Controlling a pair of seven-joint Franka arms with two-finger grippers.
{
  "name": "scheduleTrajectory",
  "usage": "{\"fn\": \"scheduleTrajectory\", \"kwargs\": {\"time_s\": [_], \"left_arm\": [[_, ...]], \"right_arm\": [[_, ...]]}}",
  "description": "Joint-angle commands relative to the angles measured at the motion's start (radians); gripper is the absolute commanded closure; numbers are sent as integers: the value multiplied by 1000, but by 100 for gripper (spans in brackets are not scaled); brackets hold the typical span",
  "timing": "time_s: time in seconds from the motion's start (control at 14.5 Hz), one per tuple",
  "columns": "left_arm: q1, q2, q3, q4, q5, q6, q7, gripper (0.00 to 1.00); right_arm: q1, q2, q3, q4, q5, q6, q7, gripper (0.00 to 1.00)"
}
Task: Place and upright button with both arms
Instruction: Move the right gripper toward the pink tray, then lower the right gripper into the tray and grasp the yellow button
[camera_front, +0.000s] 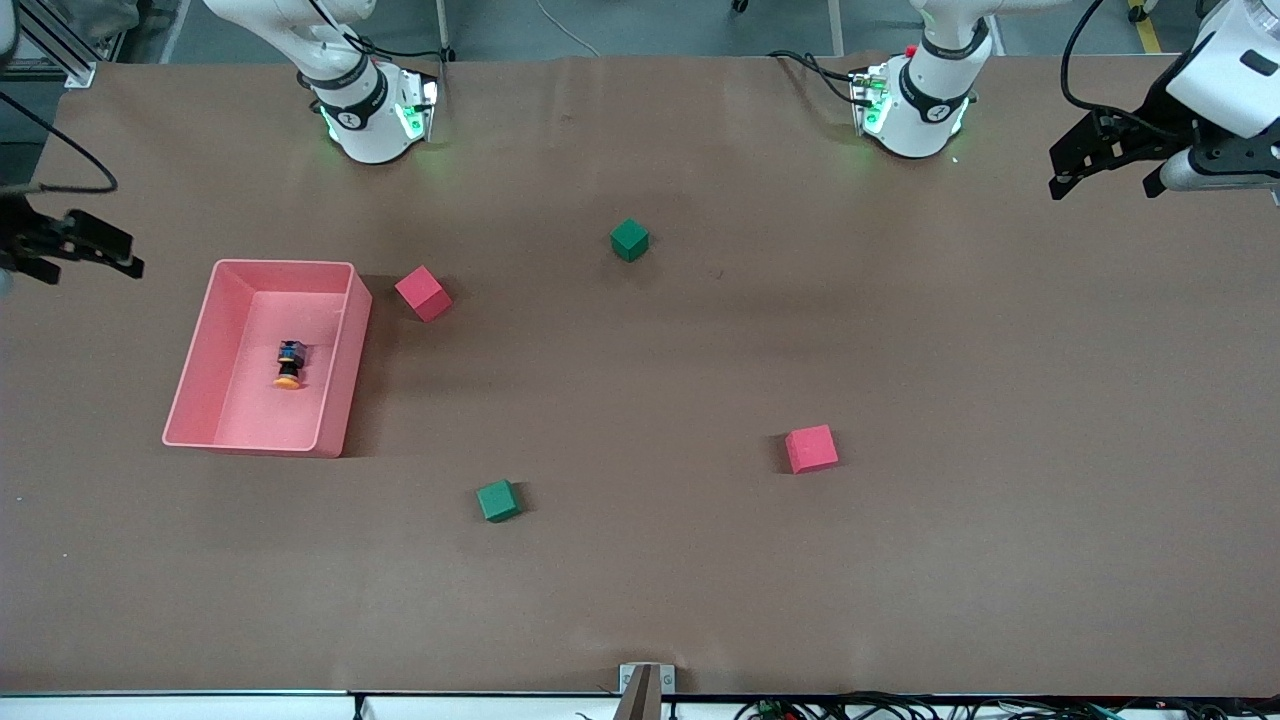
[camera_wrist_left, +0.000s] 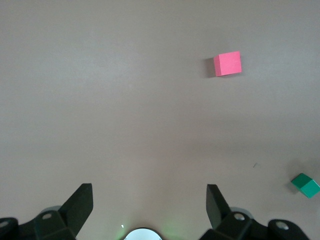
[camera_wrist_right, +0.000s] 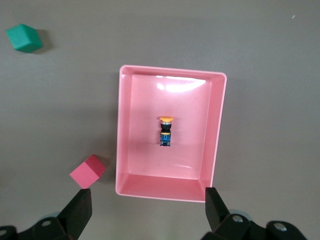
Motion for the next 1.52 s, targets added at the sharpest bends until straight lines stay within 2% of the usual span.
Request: {"fn": "scheduleTrajectory", "kwargs": {"time_s": [0.0,0.21,0.76,1.1,1.45], "left_arm": [[4,13,-2,21,4,-4,10,0],[4,21,-1,19,4,-2,12,0],[5,25,-1,21,8,4,12,0],[5,31,-1,19,6,27,12,0],[4,41,-1,19,6,42,12,0]], "right_arm": [[-17,-22,9,-151,-7,119,-9,0],[-32,26,9,-259,-7,247,-10,0],[-63,242,10,-293,6,428,-9,0],[-41,270,13,-468,6,717,-6,0],[-46,334,15,-477,7,790,-6,2]]}}
